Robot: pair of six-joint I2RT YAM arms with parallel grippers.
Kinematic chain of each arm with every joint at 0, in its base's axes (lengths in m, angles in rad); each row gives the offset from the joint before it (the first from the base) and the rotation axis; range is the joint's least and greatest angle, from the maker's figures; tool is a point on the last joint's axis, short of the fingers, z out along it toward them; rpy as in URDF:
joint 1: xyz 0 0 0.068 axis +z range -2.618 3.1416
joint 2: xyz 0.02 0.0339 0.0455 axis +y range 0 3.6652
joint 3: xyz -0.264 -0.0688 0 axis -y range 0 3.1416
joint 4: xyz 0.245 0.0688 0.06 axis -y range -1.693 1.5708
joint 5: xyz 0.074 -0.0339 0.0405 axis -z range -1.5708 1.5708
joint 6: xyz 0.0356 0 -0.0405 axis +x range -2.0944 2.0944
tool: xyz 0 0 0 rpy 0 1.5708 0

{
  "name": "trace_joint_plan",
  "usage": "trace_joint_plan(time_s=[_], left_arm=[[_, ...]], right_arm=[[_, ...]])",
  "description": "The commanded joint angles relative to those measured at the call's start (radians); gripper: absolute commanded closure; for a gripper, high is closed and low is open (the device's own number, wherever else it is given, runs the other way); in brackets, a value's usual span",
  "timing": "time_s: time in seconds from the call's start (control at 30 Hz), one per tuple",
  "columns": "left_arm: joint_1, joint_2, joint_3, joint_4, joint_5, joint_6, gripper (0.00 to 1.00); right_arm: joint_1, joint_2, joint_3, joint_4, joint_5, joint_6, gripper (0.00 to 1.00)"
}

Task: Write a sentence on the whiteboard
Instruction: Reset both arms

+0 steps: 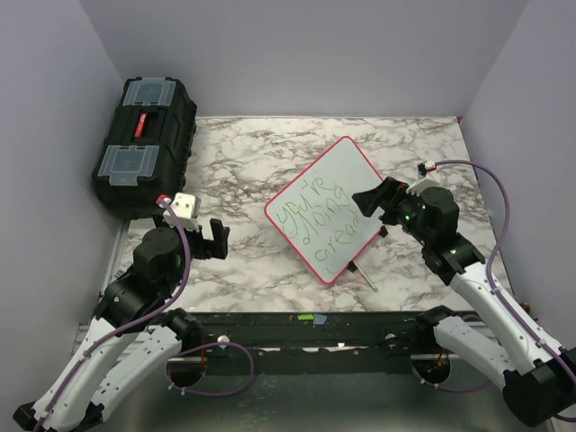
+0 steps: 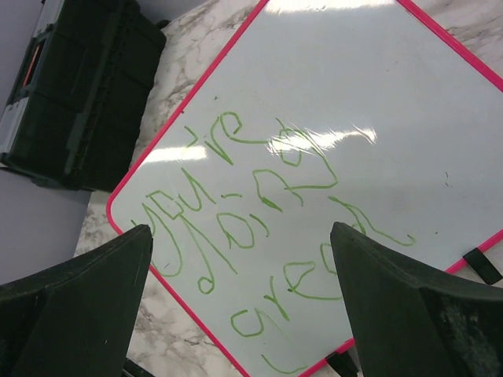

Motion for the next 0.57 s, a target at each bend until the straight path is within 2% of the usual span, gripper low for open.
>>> trace_joint_plan(time_s=[0.0,0.53], left_arm=[[0.005,-0.067,-0.056,0.091,-0.003,0.019,0.01],[0.005,-0.107,-0.094,0.108,-0.042,0.014,0.01]], right_arm=[[0.003,-0.007,-0.014,0.049,0.022,-0.034,0.03],[0.002,0.055,0.001,0.072,0.044,-0.067,0.00]])
